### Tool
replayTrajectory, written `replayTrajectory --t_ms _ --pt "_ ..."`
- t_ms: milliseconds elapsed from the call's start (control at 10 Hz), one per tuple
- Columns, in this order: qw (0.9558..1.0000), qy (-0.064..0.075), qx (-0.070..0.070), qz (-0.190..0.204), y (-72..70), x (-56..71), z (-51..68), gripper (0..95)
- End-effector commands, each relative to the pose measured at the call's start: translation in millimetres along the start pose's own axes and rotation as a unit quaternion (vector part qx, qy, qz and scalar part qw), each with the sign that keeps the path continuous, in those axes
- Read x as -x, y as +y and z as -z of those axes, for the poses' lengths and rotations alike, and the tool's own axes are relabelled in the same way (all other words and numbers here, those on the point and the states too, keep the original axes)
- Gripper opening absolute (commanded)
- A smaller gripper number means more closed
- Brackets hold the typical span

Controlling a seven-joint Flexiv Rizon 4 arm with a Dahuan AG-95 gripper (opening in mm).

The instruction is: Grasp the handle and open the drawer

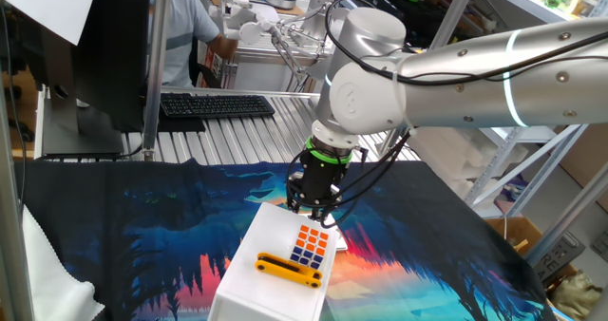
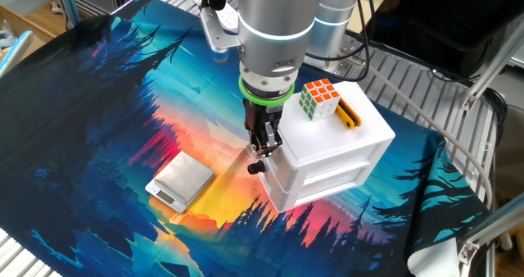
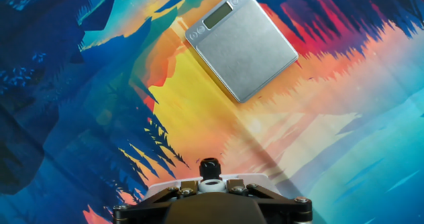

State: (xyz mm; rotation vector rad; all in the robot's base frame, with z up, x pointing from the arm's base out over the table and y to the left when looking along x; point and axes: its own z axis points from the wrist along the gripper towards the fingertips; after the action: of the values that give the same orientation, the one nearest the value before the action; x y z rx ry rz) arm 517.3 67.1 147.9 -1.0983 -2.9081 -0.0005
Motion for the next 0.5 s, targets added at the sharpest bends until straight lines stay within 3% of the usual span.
replayTrajectory --t_ms 100,500 --pt "1.0 0.0 0.0 -0.002 0.9 1.0 1.0 0.0" --pt "1.0 -0.001 0.002 -0.002 1.0 5.6 0.7 0.0"
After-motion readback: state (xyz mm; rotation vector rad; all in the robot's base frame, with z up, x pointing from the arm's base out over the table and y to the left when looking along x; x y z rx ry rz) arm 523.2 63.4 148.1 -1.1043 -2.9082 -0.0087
